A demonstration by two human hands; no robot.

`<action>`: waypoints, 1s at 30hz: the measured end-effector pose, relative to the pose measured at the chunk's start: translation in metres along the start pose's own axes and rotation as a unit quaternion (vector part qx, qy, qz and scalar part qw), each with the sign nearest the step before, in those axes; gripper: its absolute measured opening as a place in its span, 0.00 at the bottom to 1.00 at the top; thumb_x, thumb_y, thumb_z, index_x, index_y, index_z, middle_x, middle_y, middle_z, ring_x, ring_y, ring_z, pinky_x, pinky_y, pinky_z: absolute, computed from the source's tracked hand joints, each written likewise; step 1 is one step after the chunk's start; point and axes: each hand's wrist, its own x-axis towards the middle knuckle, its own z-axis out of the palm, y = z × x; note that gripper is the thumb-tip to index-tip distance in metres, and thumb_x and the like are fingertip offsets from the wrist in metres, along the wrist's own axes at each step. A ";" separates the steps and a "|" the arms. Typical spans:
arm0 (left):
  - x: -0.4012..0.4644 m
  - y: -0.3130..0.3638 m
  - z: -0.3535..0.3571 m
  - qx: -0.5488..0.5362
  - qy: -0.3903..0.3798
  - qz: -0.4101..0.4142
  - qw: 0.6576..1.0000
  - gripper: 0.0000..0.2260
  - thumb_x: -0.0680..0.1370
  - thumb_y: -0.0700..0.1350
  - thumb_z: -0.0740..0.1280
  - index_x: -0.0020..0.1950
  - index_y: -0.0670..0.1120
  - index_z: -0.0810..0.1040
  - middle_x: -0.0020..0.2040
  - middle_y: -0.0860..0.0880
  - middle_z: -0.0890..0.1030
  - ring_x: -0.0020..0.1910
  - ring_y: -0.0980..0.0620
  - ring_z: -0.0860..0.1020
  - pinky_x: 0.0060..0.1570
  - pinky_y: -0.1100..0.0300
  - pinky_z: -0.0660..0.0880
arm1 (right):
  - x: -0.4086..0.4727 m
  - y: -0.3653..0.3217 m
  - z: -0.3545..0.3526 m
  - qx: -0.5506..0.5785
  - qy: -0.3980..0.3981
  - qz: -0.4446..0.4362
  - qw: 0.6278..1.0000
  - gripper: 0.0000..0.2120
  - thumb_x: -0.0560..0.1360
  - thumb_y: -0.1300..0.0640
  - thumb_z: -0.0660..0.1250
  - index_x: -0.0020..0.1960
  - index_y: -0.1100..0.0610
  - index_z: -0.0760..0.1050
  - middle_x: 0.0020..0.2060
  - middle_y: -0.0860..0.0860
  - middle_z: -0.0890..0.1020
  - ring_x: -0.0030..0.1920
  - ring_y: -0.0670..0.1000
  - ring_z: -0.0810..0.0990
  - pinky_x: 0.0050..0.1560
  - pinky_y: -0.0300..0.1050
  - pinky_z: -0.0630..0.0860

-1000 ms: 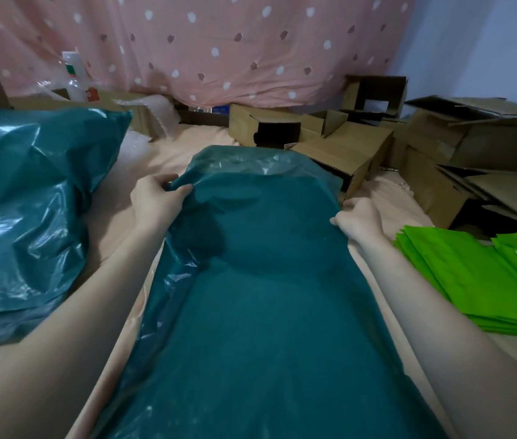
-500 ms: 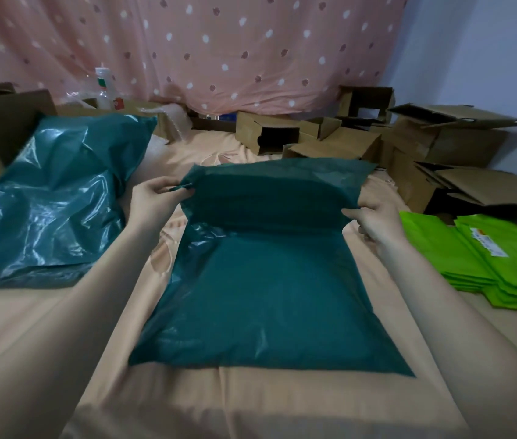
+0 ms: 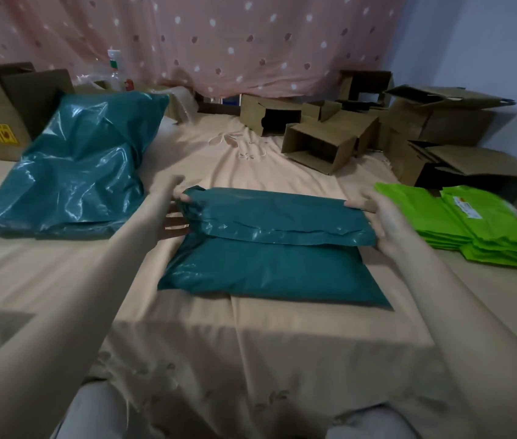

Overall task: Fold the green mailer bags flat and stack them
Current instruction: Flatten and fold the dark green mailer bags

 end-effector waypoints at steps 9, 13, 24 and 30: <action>-0.022 -0.014 -0.004 -0.012 0.019 0.063 0.998 0.12 0.78 0.34 0.60 0.59 0.46 0.72 0.43 0.44 0.77 0.35 0.51 0.79 0.33 0.60 0.81 | -0.031 0.008 0.000 -0.094 0.014 -0.046 0.994 0.20 0.72 0.71 0.66 0.63 0.61 0.71 0.54 0.58 0.78 0.44 0.52 0.78 0.32 0.40 0.79; -0.032 -0.018 -0.008 0.002 0.017 0.053 0.998 0.13 0.80 0.37 0.58 0.63 0.49 0.70 0.47 0.46 0.77 0.40 0.50 0.78 0.34 0.58 0.81 | -0.046 0.007 0.000 -0.088 0.027 -0.047 0.995 0.18 0.73 0.68 0.67 0.62 0.61 0.71 0.53 0.57 0.76 0.41 0.51 0.78 0.23 0.39 0.78; -0.058 -0.040 -0.010 0.006 0.012 0.010 1.000 0.10 0.76 0.44 0.65 0.55 0.44 0.74 0.46 0.47 0.82 0.31 0.52 0.83 0.45 0.58 0.80 | -0.080 0.028 -0.003 -0.067 0.037 -0.057 0.995 0.16 0.74 0.70 0.62 0.61 0.60 0.66 0.50 0.58 0.77 0.39 0.51 0.78 0.24 0.41 0.78; -0.068 -0.054 -0.017 0.000 -0.035 0.036 0.999 0.06 0.73 0.43 0.65 0.47 0.43 0.79 0.49 0.44 0.82 0.42 0.48 0.81 0.54 0.58 0.77 | -0.084 0.040 -0.012 -0.052 0.055 -0.068 0.995 0.14 0.74 0.71 0.60 0.56 0.58 0.66 0.43 0.56 0.78 0.38 0.51 0.79 0.34 0.45 0.80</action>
